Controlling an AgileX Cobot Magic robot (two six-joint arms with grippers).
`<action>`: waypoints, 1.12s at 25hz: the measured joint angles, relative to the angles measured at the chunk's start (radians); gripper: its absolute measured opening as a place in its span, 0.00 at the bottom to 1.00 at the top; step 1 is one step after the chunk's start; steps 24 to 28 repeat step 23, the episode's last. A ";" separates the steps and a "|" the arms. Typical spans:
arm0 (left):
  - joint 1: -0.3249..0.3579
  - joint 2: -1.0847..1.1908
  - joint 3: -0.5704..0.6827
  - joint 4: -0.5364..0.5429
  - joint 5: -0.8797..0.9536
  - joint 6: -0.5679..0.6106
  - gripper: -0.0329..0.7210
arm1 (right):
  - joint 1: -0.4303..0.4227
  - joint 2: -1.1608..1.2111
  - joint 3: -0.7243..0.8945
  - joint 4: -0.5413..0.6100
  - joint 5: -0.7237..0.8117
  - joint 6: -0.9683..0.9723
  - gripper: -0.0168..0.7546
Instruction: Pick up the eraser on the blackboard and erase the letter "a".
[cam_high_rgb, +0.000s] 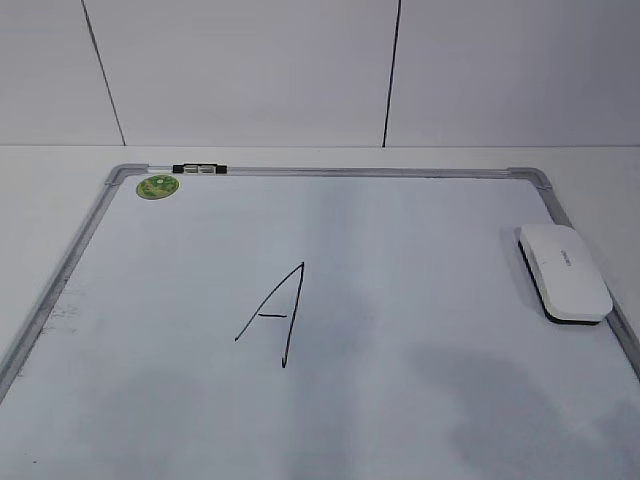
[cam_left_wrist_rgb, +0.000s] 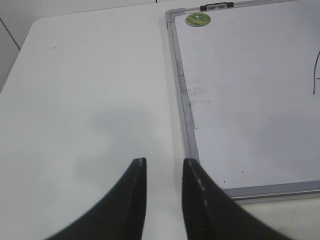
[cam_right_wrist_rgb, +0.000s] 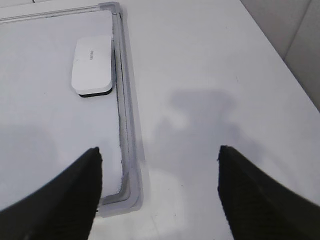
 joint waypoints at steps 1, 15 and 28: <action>0.000 0.000 0.000 0.000 0.000 0.000 0.30 | 0.000 0.000 0.000 0.000 0.000 0.000 0.77; 0.000 0.000 0.000 0.000 0.000 0.000 0.30 | 0.000 0.000 0.000 0.000 0.000 0.000 0.77; 0.000 0.000 0.000 0.000 0.000 0.000 0.30 | 0.000 0.000 0.000 0.000 0.000 0.000 0.77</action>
